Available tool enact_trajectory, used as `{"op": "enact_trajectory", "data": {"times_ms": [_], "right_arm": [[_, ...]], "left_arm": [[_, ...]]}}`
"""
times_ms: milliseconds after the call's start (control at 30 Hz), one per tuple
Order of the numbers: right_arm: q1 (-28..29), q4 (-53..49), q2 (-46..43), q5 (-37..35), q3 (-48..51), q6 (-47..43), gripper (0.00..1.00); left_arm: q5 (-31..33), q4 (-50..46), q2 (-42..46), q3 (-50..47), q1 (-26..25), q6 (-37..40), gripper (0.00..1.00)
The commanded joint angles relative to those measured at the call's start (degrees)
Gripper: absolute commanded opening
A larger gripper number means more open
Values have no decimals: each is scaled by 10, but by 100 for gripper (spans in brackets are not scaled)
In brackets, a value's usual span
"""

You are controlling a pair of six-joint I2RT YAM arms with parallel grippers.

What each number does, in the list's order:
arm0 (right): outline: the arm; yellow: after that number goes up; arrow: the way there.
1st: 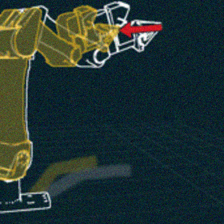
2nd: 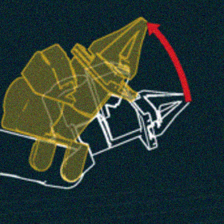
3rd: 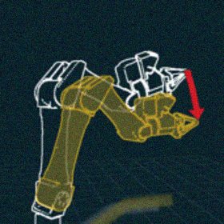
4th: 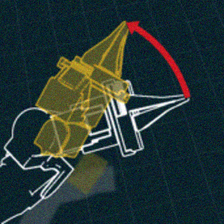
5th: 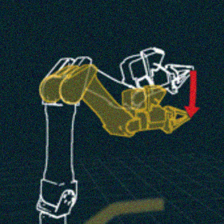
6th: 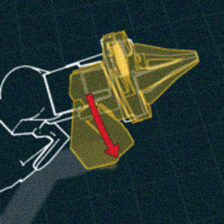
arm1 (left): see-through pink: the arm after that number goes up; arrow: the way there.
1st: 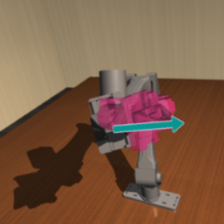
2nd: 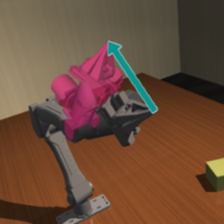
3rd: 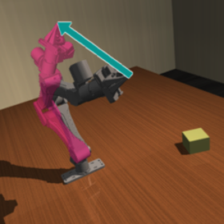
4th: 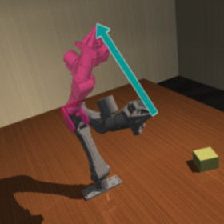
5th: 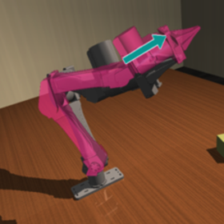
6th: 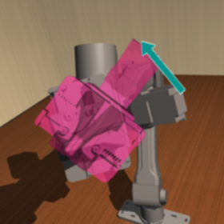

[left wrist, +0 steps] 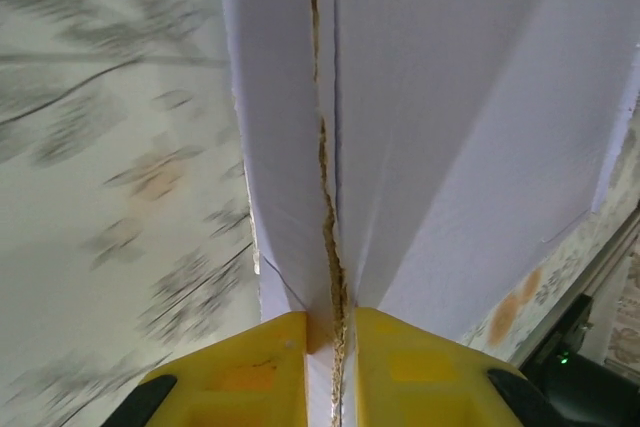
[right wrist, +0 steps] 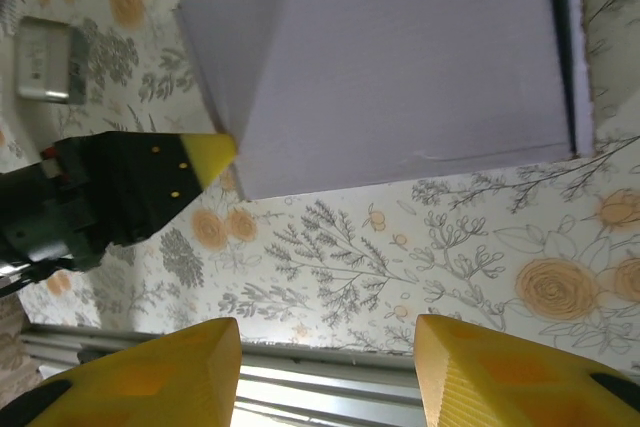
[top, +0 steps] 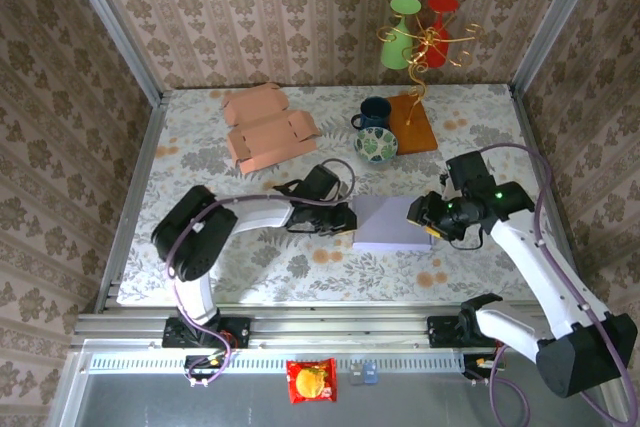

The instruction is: Fold the paper box

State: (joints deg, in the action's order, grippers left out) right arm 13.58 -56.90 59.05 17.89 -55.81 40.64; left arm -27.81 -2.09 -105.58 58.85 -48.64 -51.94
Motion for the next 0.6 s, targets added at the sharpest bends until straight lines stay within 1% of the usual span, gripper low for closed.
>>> {"op": "enact_trajectory", "data": {"times_ms": [0, 167, 300, 367, 467, 567], "right_arm": [[-3, -36, -13, -38, -21, 3, 50], [-5, -44, -25, -43, -28, 6, 50], [-5, -48, -26, -38, -34, 4, 50], [-5, -51, -27, -38, -37, 1, 51], [-6, -53, -30, -38, -40, -2, 51], [-5, -54, -35, -39, -43, -5, 51]], "left_arm": [[-6, 32, -43, 37, -15, -39, 16], [-10, 40, -106, 116, -35, -38, 16], [-17, 15, -156, 197, -52, -18, 17], [-14, 8, -170, 222, -58, -10, 19], [-2, 6, -173, 238, -60, 2, 23], [23, 4, -151, 228, -57, 17, 27]]}}
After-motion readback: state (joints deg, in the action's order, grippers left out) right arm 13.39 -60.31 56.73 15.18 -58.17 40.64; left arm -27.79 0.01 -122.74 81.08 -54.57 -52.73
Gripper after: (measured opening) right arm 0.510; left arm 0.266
